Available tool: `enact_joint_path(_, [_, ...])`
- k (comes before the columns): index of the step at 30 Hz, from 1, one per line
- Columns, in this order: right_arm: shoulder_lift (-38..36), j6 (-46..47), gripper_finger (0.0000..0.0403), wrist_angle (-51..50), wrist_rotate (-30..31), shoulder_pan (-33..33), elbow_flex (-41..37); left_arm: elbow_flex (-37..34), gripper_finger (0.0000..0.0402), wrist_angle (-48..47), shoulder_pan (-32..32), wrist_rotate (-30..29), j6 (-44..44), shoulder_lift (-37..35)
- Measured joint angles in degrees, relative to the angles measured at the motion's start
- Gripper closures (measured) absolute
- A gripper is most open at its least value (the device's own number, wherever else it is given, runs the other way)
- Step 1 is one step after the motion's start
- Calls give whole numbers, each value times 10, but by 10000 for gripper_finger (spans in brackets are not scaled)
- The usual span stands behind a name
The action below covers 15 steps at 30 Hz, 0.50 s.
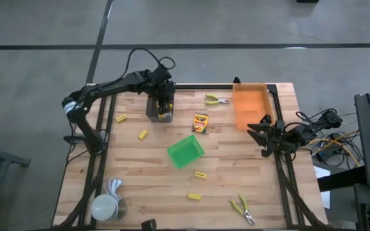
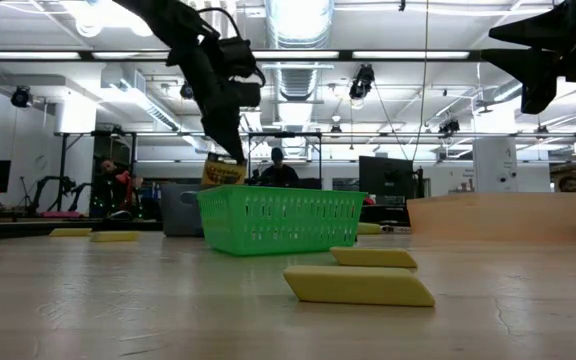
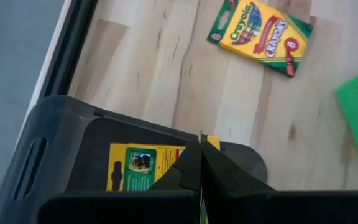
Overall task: Pick & Place School Supplies
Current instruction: Stack the bottom yellow crayon box on the yellow crayon box in the black bin
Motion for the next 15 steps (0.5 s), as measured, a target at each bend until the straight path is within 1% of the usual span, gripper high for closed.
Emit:
enact_joint_path(2, [0,0,255,0,0,0,0,-20,401,25,6,4,-4,1])
enact_joint_path(7, [0,0,255,0,0,0,0,-79,401,98,24,48,-16,-8])
enact_joint_path(10, [0,0,255,0,0,0,0,-103,401,123,33,63,-18,-11])
enact_joint_path(15, [0,0,255,0,0,0,0,-115,401,145,53,58,-13,-13])
